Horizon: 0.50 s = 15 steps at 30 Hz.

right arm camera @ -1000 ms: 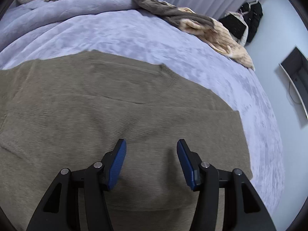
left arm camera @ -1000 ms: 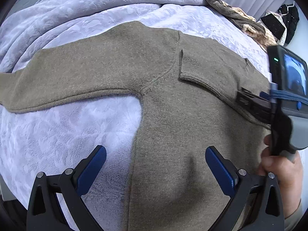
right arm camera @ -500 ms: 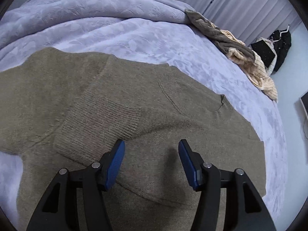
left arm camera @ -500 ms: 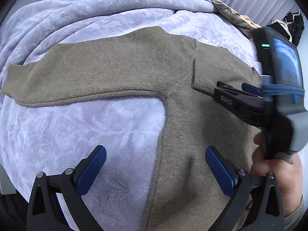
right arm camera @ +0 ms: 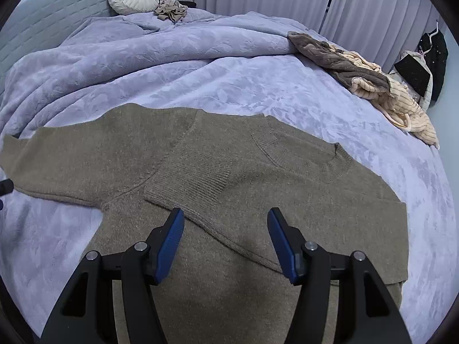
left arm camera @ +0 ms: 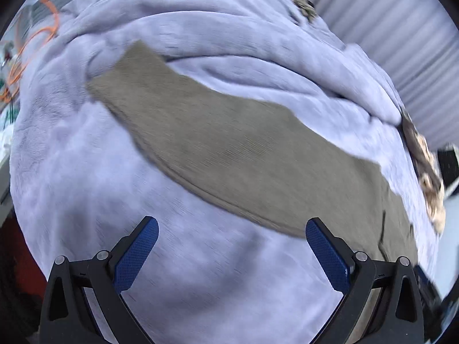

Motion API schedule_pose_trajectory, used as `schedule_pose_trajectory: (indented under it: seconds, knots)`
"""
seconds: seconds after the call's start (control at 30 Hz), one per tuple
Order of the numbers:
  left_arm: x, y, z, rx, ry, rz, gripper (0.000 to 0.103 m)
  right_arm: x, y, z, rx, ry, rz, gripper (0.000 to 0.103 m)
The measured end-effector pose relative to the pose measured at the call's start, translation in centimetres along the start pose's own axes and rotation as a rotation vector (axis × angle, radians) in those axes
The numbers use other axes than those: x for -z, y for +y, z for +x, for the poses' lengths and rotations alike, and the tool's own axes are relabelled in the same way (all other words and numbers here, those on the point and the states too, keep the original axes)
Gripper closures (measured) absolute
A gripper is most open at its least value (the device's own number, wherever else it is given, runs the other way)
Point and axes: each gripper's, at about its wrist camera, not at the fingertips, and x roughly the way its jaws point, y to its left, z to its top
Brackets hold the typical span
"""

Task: Fold small clothes
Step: 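Grasp the other sleeve cuff with the left tool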

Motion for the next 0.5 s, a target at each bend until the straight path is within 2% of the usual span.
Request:
schedule_pose_trajectory:
  seconds: [0.07,0.27,0.37,0.43,0.47,0.5]
  knots:
    - [-1.4,1.9,0.9,0.036,0.001,-0.048,0.0,0.2,-0.1,-0.1,0.002,0.004,-0.003,0.039]
    - [-5.7,7.1,4.4,0.236,-0.016,-0.239,0.0,1.1,0.9,-0.3,0.007,0.02,-0.032,0.039]
    - [-7.5,7.5,5.4,0.29,-0.065,-0.258,0.001,1.4,1.7,-0.3,0.015,0.03,-0.053,0.039]
    - [-8.1,7.1,5.9,0.285,-0.088,-0.247,0.023,1.6,2.1,-0.1,0.019,0.042,-0.064,0.039]
    - [-8.1,6.8,6.2,0.274,-0.082,-0.233,0.061,1.7,2.3,-0.1,0.021,0.047,-0.07,0.039]
    - [-8.2,6.7,6.9,0.267,-0.059,-0.222,0.091,1.8,2.4,-0.1,0.024,0.052,-0.078,0.039]
